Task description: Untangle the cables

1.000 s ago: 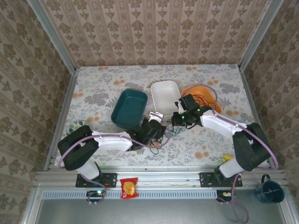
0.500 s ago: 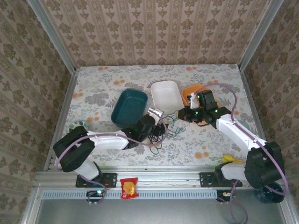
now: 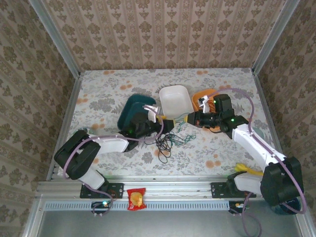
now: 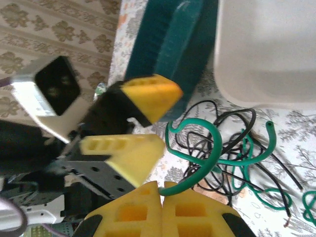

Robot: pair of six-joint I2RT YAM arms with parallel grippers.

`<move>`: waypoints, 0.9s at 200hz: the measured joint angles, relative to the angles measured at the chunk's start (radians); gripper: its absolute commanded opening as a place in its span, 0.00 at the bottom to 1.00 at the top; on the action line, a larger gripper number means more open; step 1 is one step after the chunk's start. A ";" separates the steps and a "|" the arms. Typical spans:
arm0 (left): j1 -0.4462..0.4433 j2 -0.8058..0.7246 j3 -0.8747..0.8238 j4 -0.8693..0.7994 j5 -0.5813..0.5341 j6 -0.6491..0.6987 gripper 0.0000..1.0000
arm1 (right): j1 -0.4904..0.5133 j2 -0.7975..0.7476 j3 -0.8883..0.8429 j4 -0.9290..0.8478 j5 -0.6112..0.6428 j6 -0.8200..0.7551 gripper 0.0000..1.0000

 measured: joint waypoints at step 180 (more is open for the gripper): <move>0.047 0.108 0.063 0.143 0.225 -0.134 0.01 | 0.000 -0.010 0.000 0.125 0.006 0.095 0.00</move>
